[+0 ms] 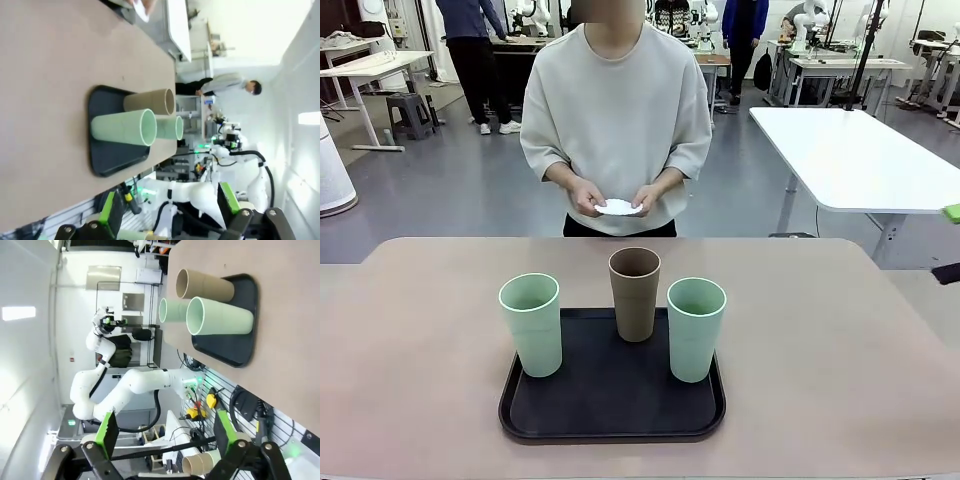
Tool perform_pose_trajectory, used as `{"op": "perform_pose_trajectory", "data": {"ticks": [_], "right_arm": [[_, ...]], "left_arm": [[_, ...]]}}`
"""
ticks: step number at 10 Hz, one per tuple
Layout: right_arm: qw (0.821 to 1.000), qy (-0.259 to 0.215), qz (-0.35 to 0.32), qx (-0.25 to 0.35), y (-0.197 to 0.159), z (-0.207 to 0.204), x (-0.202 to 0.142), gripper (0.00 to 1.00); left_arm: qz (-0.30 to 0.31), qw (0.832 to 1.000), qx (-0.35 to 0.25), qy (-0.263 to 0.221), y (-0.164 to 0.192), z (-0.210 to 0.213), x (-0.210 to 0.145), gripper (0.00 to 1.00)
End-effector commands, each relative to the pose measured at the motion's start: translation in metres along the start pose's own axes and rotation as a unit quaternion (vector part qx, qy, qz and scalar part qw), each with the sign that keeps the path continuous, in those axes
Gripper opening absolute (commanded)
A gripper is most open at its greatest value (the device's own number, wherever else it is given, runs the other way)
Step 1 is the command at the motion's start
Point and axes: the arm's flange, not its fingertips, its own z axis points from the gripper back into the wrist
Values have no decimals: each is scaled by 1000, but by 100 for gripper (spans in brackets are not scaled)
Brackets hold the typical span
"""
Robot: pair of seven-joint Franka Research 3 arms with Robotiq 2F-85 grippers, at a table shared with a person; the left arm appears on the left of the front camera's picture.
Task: Place coasters on the table and set cups on them.
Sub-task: Pick up one Reusable plastic cup and place it on a coaster set by the human.
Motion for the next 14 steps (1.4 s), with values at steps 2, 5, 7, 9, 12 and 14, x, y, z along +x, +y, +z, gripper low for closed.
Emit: {"op": "perform_pose_trajectory", "data": {"ticks": [2, 5, 7, 9, 12, 14], "right_arm": [[999, 42, 24, -10, -13, 14, 2, 100], [999, 46, 18, -18, -28, 24, -1, 100], [998, 49, 15, -25, -31, 25, -5, 100], [998, 62, 20, -25, -29, 19, -8, 100], [999, 40, 4, -23, -31, 21, -6, 100], [999, 40, 4, -23, -31, 21, -6, 100]], "left_arm": [[-20, 999, -30, 12, 25, 10, 5, 100], [-39, 999, -30, 19, 35, 26, 3, 100], [-43, 999, -15, 11, 36, 32, 1, 100], [-58, 998, 18, 11, 27, 32, 1, 100], [-33, 999, -21, 7, 32, 30, 1, 100], [-33, 999, -21, 7, 32, 30, 1, 100]]}}
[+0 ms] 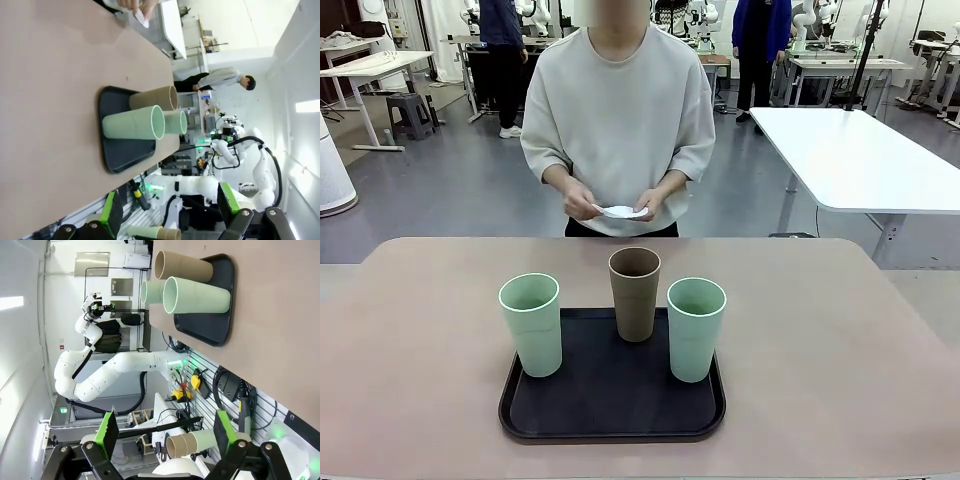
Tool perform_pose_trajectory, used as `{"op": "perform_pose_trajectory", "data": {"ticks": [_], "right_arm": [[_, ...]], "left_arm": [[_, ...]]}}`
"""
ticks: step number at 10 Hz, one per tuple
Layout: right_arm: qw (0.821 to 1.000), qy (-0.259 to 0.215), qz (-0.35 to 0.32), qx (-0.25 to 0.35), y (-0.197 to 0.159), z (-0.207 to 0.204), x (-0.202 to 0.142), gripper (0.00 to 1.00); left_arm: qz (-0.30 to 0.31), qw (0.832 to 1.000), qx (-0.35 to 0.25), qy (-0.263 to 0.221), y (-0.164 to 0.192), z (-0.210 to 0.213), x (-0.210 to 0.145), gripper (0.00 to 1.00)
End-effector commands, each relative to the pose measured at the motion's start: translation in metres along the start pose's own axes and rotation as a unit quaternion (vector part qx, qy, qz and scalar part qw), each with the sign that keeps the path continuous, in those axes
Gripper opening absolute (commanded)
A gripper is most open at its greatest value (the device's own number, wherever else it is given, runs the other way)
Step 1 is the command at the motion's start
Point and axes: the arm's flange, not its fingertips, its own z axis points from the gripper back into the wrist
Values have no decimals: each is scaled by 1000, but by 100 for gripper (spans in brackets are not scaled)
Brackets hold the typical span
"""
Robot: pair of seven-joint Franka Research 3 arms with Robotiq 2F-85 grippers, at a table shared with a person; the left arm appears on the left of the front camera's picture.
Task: Place coasters on the table and set cups on them.
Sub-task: Pick up one Reusable plastic cup and place it on a coaster set by the human.
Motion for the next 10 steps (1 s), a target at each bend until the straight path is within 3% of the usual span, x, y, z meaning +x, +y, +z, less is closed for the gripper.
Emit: {"op": "perform_pose_trajectory", "data": {"ticks": [1, 10], "right_arm": [[1000, -3, 1, 4, -1, 1, 0, 100], [1000, -3, 1, 4, -1, 1, 0, 100]], "left_arm": [[2, 1000, -7, -2, 1, 0, -1, 100], [2, 1000, -7, -2, 1, 0, -1, 100]]}}
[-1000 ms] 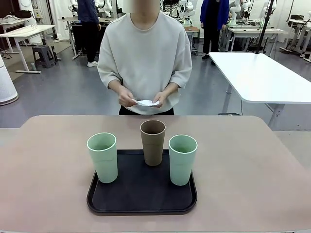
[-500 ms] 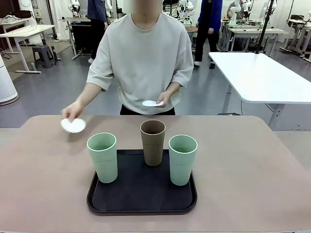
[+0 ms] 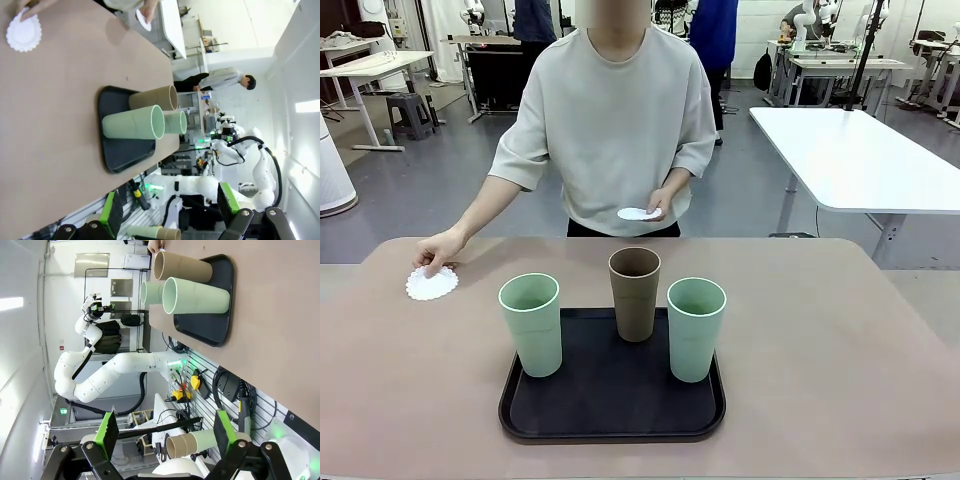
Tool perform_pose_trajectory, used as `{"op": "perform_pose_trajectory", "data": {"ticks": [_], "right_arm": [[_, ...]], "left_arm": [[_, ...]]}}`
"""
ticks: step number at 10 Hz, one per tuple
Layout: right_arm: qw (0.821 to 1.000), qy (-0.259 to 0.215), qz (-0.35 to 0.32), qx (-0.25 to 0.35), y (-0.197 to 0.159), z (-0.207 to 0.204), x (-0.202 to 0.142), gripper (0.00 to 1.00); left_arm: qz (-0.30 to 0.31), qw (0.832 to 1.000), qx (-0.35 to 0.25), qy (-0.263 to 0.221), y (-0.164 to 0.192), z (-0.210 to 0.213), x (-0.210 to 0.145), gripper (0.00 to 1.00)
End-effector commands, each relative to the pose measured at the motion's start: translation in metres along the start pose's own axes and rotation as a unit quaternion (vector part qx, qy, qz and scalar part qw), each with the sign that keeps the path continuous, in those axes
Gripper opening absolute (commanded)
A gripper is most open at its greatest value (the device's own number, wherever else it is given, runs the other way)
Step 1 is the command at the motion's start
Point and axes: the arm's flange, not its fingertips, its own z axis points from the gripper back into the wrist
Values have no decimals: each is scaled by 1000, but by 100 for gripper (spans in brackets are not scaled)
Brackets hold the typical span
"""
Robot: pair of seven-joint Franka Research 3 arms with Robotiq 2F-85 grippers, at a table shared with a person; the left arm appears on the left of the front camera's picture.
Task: Place coasters on the table and set cups on them.
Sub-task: Pick up one Reusable plastic cup and place it on a coaster set by the human.
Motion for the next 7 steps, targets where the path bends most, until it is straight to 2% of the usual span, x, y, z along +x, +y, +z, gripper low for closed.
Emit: {"op": "perform_pose_trajectory", "data": {"ticks": [1, 7], "right_arm": [[1000, -1, 2, 5, -1, 0, 1, 100], [1000, -1, 2, 5, -1, 0, 1, 100]], "left_arm": [[1, 1000, -6, -2, 1, 0, -1, 100], [1, 1000, -6, -2, 1, 0, -1, 100]]}}
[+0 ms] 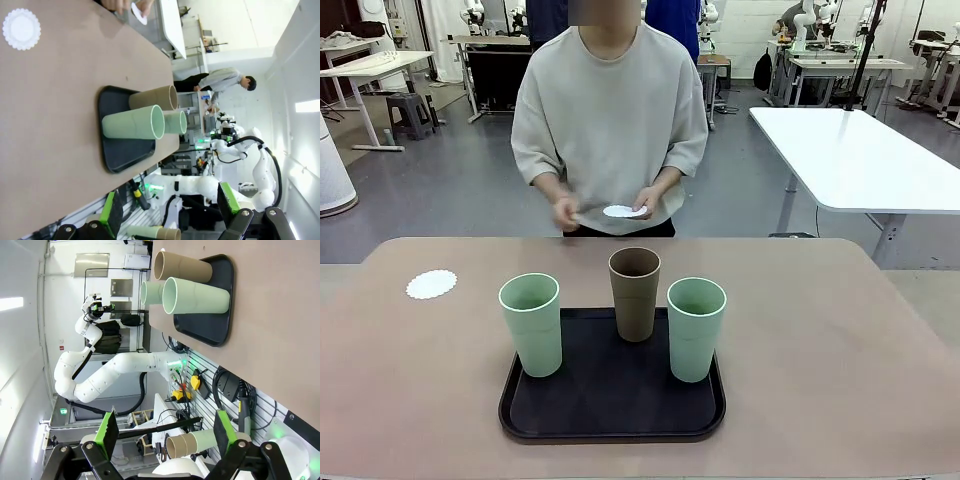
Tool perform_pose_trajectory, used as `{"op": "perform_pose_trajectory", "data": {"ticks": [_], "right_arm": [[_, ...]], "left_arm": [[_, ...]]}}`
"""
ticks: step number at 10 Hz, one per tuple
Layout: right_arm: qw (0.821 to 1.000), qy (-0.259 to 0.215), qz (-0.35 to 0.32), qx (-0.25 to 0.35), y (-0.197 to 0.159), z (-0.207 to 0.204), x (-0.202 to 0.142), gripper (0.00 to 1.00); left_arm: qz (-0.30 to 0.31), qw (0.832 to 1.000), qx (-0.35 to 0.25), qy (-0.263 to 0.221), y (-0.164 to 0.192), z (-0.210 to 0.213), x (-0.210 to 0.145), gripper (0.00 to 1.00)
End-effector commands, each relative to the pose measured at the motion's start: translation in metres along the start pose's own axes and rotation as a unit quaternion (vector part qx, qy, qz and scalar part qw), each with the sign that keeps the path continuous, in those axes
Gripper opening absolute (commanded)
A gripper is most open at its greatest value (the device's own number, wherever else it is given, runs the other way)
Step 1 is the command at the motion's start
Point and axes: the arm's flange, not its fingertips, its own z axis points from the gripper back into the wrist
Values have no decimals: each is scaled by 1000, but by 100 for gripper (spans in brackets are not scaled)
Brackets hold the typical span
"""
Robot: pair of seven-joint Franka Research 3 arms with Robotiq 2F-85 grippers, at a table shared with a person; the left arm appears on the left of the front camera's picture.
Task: Place coasters on the table and set cups on them.
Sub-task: Pick up one Reusable plastic cup and place it on a coaster set by the human.
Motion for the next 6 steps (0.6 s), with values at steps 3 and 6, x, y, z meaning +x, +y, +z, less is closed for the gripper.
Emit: {"op": "perform_pose_trajectory", "data": {"ticks": [3, 6], "right_arm": [[1000, -1, 2, 5, -1, 0, 1, 100], [1000, -1, 2, 5, -1, 0, 1, 100]], "left_arm": [[1, 1000, -6, -3, 1, 1, -1, 100], [1, 1000, -6, -3, 1, 1, -1, 100]]}}
